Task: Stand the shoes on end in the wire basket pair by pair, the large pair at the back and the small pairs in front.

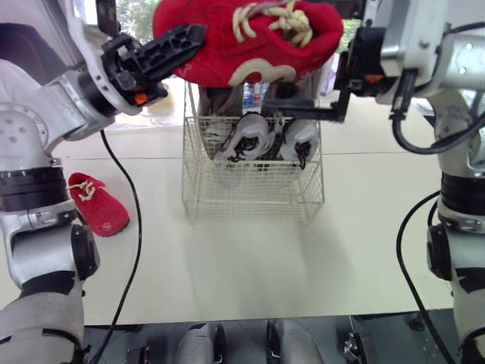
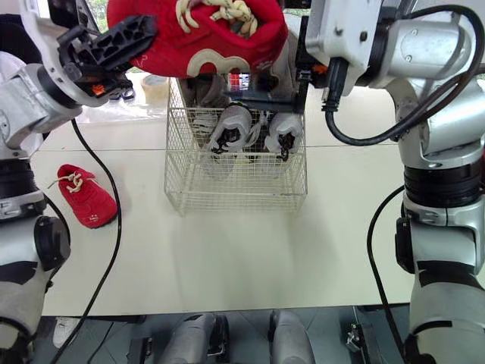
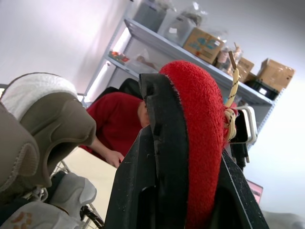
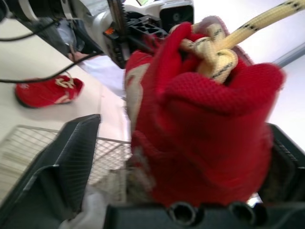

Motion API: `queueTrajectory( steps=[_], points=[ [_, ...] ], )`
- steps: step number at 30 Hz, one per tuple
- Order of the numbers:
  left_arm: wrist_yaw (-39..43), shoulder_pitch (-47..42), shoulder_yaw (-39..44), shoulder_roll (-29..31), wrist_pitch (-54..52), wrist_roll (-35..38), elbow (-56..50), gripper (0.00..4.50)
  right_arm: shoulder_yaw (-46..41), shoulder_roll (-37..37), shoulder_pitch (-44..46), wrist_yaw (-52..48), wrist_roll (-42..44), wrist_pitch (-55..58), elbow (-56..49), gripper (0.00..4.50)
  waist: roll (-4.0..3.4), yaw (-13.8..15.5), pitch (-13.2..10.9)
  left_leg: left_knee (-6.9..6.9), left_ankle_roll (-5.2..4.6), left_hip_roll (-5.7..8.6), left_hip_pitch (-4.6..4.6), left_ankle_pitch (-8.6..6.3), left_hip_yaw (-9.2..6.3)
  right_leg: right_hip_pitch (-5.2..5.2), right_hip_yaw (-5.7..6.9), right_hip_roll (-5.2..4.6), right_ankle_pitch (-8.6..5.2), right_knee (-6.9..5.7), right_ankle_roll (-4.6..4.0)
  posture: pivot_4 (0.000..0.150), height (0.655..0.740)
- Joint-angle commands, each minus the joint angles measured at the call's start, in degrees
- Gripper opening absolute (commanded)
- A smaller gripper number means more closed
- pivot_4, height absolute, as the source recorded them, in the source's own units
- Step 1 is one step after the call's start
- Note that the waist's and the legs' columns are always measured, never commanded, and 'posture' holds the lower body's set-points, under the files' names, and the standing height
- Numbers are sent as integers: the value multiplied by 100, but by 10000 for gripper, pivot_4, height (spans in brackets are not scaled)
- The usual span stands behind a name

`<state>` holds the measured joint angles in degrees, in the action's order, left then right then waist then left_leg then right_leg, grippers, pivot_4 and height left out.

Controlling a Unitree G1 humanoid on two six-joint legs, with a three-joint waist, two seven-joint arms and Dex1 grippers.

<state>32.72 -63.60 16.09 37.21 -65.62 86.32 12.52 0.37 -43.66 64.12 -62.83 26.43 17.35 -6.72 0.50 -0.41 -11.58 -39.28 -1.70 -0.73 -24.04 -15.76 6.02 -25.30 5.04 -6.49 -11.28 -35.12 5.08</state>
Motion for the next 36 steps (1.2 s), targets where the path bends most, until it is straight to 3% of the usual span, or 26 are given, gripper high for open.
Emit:
queueTrajectory(
  steps=[1, 5, 7, 9, 12, 15, 32, 36],
  points=[
    [-405, 68, 804, -133, 502, 428, -372, 2464, -1007, 54, -472, 814, 800, 1061, -61, 44223, 6, -4, 3, -2, 0, 0, 0, 0, -1, 2, 0, 0, 0, 1, 0, 1500, 7400],
    [-1230, 460, 1304, -847, 1429, 526, -1137, 2464, -2364, 1329, -1202, 3161, 2974, 2345, -561, 44223, 12, -25, 7, 1, 1, -6, 4, 0, -3, 4, 1, -4, 2, 0, -2, 1500, 7400],
    [-1578, 642, 1351, -1316, 1898, 481, -1628, 2464, -2704, 2304, -1407, 4585, 4355, 2249, -923, 44223, 11, -31, 7, 6, 9, -10, 9, 5, -3, 2, 1, -4, 3, -7, -4, 1500, 7400],
    [-1786, 758, 1240, -1711, 2232, 364, -1955, 2464, -2717, 3160, -1469, 5620, 5107, 1940, -1218, 44223, 9, -31, 6, 8, 16, -14, 11, 9, -3, -1, 1, 3, 5, -11, -7, 1500, 7400],
    [-1800, 751, 934, -2238, 2662, -27, -2041, 2464, -2209, 3947, -1359, 6198, 5091, 1690, -1439, 44223, 8, -17, 6, 9, 18, -11, 10, 10, -3, -1, 1, 9, 6, -11, -10, 1500, 7400],
    [-1668, 775, 680, -2465, 2873, -380, -2005, 2464, -1879, 4239, -1124, 6374, 4852, 1438, -1402, 44223, 8, -17, 7, 6, 2, 0, 7, 10, -1, 2, -2, 8, 7, -9, -10, 1500, 7400],
    [-1181, 1474, -11, -2426, 2792, -986, -2172, 2464, -1630, 4057, -730, 5830, 4916, 966, -944, 44223, 11, -36, 9, 6, -14, -4, -3, 6, -5, -1, -1, 14, 7, -5, -8, 1500, 7400],
    [-1116, 1515, -87, -2423, 2776, -1145, -2154, 2464, -1572, 4105, -686, 5810, 4929, 907, -925, 31105, 11, -31, 9, 6, -14, -4, -3, 6, -5, -1, -1, 13, 7, -4, -8, 1500, 7400]
  ],
)
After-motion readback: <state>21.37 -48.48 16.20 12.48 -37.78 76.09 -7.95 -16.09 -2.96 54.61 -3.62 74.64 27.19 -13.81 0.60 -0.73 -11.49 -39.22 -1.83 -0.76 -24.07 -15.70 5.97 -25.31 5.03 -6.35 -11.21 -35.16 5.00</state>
